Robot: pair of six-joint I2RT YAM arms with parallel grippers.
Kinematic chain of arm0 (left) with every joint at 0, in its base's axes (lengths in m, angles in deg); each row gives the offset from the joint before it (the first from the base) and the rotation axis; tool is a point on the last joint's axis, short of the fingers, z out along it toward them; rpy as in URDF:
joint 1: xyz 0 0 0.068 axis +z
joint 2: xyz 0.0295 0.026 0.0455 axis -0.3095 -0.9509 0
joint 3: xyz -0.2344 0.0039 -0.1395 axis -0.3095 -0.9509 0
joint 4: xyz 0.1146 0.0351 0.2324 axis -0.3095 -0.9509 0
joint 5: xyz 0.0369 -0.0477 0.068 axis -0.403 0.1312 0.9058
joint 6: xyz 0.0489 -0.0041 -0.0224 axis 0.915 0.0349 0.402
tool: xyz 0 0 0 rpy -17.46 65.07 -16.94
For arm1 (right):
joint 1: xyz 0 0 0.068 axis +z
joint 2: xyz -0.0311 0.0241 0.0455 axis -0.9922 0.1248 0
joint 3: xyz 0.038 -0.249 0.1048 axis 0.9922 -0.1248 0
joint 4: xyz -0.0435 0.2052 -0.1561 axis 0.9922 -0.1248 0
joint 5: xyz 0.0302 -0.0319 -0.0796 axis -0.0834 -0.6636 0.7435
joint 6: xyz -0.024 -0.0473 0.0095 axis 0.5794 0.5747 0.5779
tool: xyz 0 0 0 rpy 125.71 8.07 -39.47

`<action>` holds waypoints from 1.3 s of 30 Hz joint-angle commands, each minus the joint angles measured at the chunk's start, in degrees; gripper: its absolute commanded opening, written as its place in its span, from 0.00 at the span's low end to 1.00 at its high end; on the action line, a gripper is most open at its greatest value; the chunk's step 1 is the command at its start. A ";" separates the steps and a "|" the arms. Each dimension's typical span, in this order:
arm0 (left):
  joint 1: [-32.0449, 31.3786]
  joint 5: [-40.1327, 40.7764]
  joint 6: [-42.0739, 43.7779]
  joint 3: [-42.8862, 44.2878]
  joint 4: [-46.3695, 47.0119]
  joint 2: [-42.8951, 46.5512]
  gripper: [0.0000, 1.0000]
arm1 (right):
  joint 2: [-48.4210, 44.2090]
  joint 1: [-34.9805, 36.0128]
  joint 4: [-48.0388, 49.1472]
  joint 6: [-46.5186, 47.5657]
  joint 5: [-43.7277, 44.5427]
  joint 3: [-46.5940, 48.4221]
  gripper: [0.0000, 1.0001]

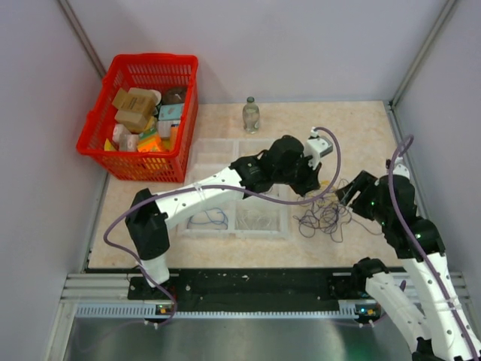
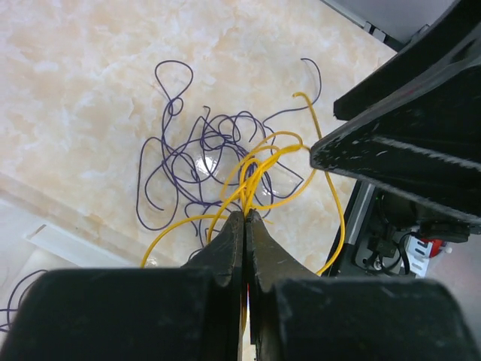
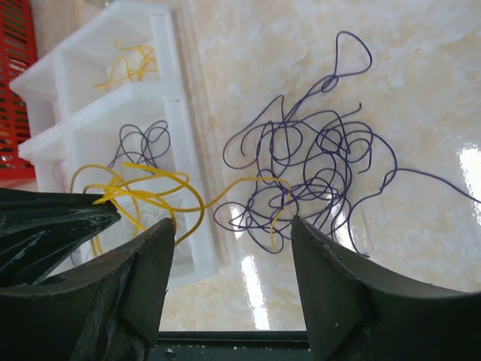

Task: Untangle the cables

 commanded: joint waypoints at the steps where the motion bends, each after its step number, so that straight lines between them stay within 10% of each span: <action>1: 0.03 3.55 -1.23 3.59 -1.00 3.51 0.00 | 0.32 -0.16 -0.37 0.56 4.39 4.02 0.61; 11: -0.06 3.93 -7.73 12.46 -0.48 8.08 0.00 | -14.26 -0.16 2.68 -15.53 9.16 -12.22 0.77; 22: 0.03 -0.48 -11.78 19.33 -2.68 10.19 0.00 | 1.63 -1.83 22.65 -9.38 -2.62 -18.57 0.78; 28: 0.03 7.77 -8.44 18.72 -7.68 11.25 0.00 | -0.82 -2.01 11.77 -2.90 -0.60 -8.13 0.78; 39: -0.06 35.20 0.32 1.38 -4.92 21.31 0.00 | 1.62 -1.92 16.67 4.76 -31.08 -1.09 0.80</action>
